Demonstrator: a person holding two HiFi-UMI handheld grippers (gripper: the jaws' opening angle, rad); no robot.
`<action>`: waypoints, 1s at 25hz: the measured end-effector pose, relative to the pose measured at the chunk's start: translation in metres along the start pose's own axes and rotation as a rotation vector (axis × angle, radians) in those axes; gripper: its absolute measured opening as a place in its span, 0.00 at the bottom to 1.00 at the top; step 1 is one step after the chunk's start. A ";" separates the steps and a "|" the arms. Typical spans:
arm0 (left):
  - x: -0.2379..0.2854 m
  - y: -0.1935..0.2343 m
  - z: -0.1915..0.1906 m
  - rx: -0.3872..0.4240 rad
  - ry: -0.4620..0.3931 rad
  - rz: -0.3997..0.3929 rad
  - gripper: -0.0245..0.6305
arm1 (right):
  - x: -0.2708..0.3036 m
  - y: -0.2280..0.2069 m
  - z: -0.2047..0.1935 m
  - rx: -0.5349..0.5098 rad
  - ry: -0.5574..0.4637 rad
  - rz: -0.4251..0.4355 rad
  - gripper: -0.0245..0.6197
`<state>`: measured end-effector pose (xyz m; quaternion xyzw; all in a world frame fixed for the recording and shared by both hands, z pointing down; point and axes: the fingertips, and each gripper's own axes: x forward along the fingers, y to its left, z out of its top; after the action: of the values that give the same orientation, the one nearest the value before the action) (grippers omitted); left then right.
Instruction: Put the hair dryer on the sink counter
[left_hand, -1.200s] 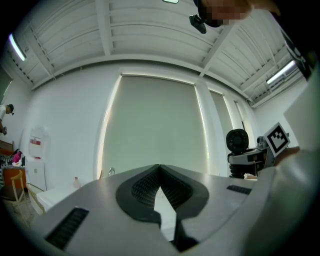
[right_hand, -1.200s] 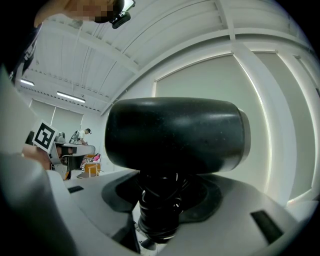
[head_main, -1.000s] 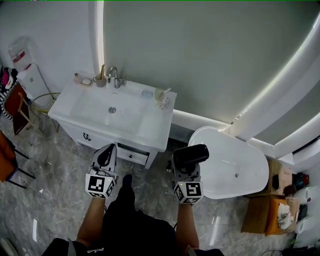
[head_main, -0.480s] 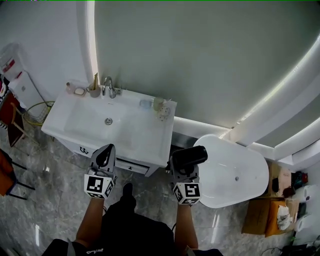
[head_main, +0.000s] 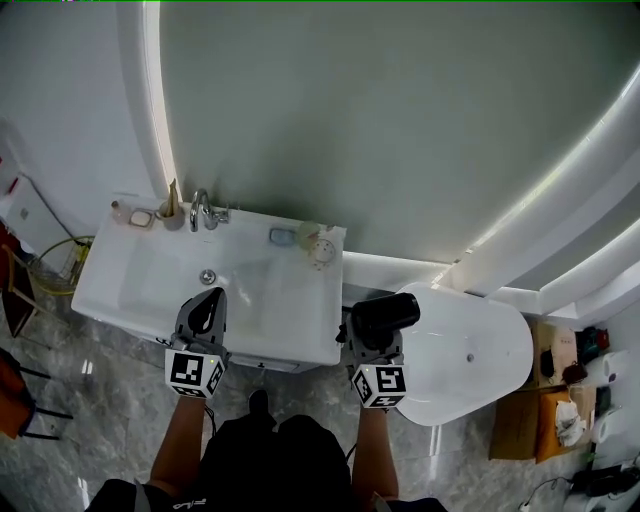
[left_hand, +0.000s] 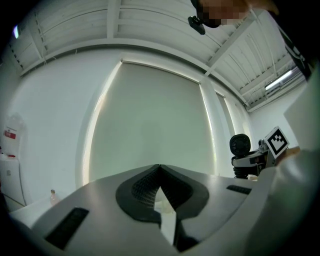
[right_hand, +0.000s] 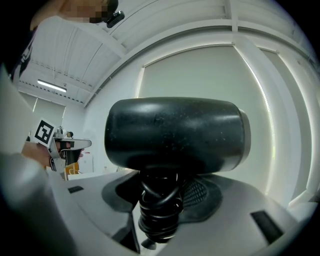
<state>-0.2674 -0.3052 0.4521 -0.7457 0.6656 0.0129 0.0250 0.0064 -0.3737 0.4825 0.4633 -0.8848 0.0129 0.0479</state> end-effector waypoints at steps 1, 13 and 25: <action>0.005 0.004 0.000 -0.004 -0.002 0.000 0.07 | 0.004 -0.002 0.002 0.001 -0.001 -0.011 0.37; 0.038 0.005 -0.010 -0.036 0.015 -0.001 0.07 | 0.025 -0.022 0.000 0.019 0.010 -0.023 0.37; 0.060 -0.017 -0.012 -0.012 0.004 0.061 0.07 | 0.050 -0.024 -0.013 0.041 0.046 0.085 0.37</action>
<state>-0.2440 -0.3635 0.4616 -0.7251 0.6882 0.0160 0.0188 -0.0009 -0.4277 0.5002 0.4257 -0.9019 0.0437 0.0582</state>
